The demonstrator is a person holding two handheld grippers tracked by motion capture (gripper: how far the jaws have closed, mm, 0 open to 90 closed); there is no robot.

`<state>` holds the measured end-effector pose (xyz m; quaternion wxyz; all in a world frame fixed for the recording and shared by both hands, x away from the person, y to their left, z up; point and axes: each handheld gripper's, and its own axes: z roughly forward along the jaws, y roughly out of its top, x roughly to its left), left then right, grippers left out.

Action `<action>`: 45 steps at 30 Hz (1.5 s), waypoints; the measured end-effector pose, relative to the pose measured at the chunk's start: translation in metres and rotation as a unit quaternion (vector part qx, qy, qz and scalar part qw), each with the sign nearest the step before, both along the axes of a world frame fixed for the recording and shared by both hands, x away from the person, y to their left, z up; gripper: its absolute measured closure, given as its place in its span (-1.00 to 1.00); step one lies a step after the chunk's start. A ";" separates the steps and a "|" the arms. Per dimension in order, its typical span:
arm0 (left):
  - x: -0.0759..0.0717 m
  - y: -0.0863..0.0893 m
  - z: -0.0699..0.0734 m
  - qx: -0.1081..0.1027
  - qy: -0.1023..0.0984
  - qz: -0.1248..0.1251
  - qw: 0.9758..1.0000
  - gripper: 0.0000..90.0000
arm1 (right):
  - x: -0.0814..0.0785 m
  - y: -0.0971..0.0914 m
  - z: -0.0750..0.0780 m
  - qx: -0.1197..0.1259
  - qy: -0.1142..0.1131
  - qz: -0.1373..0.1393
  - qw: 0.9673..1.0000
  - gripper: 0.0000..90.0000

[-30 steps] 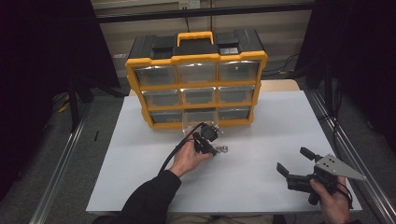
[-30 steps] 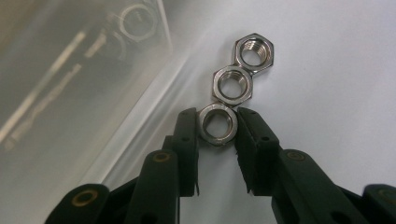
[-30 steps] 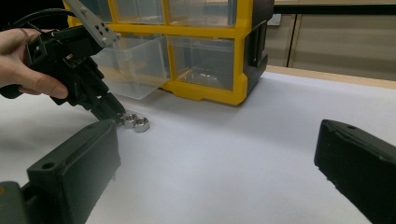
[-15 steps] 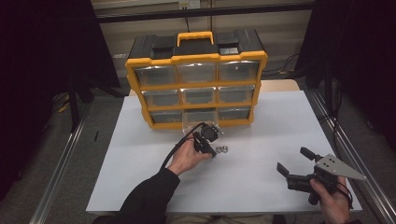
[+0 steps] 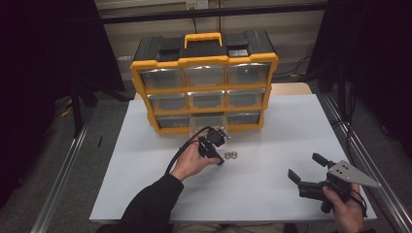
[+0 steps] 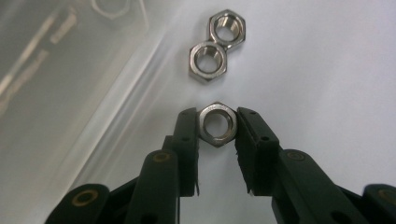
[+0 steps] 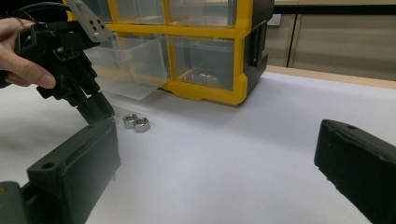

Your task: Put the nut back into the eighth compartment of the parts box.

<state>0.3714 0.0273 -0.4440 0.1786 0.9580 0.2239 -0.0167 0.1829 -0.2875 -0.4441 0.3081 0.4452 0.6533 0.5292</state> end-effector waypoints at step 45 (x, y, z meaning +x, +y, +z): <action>0.003 0.035 0.061 -0.066 0.003 0.000 0.998 0.56 | 0.000 0.000 0.000 -0.001 -0.001 0.004 1.000 -1.00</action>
